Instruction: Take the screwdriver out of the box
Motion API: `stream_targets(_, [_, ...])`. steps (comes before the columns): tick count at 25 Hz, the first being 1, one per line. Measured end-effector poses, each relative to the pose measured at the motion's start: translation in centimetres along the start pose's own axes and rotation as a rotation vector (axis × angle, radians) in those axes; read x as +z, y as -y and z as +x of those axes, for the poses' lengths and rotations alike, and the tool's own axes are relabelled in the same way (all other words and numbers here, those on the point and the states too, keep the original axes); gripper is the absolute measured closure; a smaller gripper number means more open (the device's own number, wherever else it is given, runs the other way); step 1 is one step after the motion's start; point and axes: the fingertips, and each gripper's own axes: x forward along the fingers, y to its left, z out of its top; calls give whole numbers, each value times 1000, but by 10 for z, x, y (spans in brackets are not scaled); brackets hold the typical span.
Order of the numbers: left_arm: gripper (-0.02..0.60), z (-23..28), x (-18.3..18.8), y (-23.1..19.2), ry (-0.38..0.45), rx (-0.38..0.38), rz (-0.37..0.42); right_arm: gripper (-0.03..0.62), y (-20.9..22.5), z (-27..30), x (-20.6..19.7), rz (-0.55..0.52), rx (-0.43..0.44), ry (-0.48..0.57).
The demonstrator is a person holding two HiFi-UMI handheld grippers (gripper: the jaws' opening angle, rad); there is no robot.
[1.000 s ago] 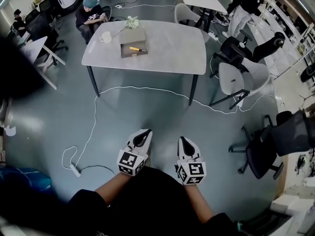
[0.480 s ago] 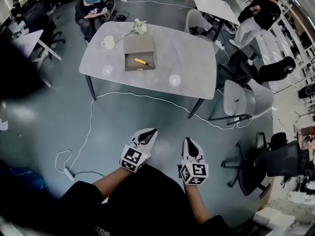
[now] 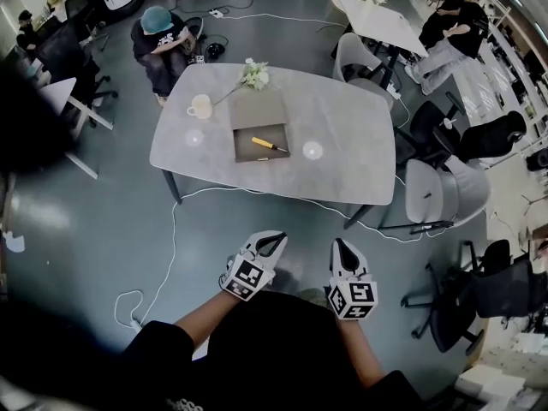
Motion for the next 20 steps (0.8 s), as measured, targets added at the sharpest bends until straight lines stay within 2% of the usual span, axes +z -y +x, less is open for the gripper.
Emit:
stream_targets(3, [565,5,-4,-14,-16,-6,-39,582,-8,16,0,-7,17,-19])
stream_targets(7, [565,13,-15,-42,-26,32,-96,582,-8,41,0,6,33,-25])
stream_targets(11, [565,28,-17,-79,-25,76,-99,582,-5,77,6,11,70,-17])
stream_targets(20, [563,89,-16,-181,-111,163,-158,582,31,186,53,55,147,6])
